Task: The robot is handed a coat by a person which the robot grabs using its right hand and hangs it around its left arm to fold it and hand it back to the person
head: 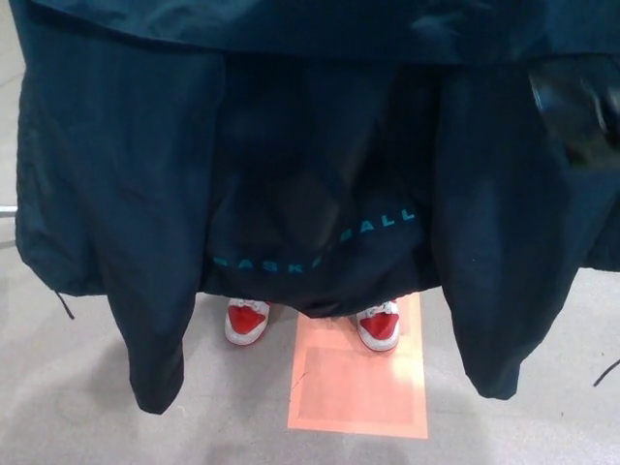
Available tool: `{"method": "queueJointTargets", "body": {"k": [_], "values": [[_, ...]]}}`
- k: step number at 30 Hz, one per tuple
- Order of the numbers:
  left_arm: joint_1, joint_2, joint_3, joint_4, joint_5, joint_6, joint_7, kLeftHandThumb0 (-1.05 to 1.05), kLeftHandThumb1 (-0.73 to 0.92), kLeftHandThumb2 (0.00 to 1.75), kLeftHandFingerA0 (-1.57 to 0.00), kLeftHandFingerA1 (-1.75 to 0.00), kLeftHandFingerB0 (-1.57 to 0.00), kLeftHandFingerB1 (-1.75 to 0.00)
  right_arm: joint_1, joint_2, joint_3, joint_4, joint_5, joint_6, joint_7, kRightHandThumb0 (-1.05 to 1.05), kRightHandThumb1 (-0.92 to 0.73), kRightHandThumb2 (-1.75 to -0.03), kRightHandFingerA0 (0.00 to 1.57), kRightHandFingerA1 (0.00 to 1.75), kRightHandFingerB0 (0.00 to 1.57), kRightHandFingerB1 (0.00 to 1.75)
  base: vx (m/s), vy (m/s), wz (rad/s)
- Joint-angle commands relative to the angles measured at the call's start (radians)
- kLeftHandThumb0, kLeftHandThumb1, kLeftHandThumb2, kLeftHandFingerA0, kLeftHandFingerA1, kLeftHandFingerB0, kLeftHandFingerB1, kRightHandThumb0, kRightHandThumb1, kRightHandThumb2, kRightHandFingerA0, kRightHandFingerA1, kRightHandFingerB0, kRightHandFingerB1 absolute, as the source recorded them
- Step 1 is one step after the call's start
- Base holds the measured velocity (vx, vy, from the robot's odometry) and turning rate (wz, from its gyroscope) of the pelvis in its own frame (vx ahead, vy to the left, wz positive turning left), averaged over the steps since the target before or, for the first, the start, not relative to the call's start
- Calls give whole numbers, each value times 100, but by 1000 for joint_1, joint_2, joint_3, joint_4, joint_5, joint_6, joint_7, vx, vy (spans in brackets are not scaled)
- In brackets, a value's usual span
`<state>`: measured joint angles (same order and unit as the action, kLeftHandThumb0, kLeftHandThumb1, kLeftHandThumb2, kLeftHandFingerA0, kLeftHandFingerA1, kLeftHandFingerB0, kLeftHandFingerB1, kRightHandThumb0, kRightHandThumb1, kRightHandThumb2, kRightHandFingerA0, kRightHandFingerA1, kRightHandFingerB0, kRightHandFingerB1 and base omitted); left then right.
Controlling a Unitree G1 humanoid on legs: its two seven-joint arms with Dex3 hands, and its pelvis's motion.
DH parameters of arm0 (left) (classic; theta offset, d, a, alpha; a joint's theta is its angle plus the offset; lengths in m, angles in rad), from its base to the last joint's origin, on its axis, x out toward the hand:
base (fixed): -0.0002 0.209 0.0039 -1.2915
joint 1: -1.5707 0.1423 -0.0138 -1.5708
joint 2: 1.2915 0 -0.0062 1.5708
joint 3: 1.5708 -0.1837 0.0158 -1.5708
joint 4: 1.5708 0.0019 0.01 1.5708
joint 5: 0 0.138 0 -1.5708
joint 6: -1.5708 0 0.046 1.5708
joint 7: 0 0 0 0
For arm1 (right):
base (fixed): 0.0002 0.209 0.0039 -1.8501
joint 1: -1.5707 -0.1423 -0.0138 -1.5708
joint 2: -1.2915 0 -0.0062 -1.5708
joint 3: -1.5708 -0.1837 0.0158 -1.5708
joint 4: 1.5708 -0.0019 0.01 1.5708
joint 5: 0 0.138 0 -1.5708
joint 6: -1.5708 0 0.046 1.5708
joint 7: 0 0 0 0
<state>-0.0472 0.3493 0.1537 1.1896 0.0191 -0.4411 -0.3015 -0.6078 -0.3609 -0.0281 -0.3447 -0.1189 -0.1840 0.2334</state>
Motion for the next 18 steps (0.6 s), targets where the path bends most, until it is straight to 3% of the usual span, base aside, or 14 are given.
{"method": "queueJointTargets", "body": {"k": [1,3,4,7,8,11,12,15,16,18], "values": [[-8,18,22,7,-29,-18,-24,-83,81,111,-8,-29,-8,-26,-323,-108,167,292,-176,248,194,-87,-76,-109,0,16,0,16,0,0,0],[-9,19,20,4,-24,-15,-18,-82,81,111,-8,-30,-8,-27,-372,-118,215,356,-210,250,218,-86,-76,-109,0,16,0,16,0,0,0],[-9,22,15,3,-16,-23,-13,-74,92,76,-9,-27,-8,-25,-397,-120,238,389,-226,251,227,-86,-76,-109,0,16,0,17,0,0,0],[-12,24,12,2,-9,-18,-7,-70,92,74,-8,-27,-8,-26,-468,-121,304,501,-246,239,245,-89,-77,-111,0,15,0,15,0,0,0],[-13,25,9,2,-6,-16,-1,-78,84,81,-9,-30,-9,-29,-504,-117,334,549,-262,244,264,-91,-78,-112,0,13,0,14,0,0,0],[-15,26,5,5,1,-25,3,-80,83,83,-9,-31,-8,-27,-605,-101,406,676,-290,273,319,-90,-77,-112,0,16,0,16,0,0,0],[-16,27,5,7,1,-26,1,-75,92,76,-11,-29,-9,-26,-623,-95,414,700,-285,282,326,-90,-75,-110,0,18,1,16,0,0,0],[-18,25,11,15,-8,-40,-16,-75,92,75,-10,-28,-8,-24,-730,-55,456,852,-283,334,378,-92,-75,-109,4,17,4,17,0,0,0],[-18,25,14,17,-12,-36,-24,-81,81,111,-8,-34,-8,-28,-757,-47,466,892,-279,337,394,-93,-75,-109,4,18,4,18,0,0,0],[-15,22,18,12,-18,-30,-29,-81,80,110,-8,-34,-8,-29,-805,-25,473,968,-255,365,438,-91,-72,-109,0,16,0,17,0,0,0]]}}
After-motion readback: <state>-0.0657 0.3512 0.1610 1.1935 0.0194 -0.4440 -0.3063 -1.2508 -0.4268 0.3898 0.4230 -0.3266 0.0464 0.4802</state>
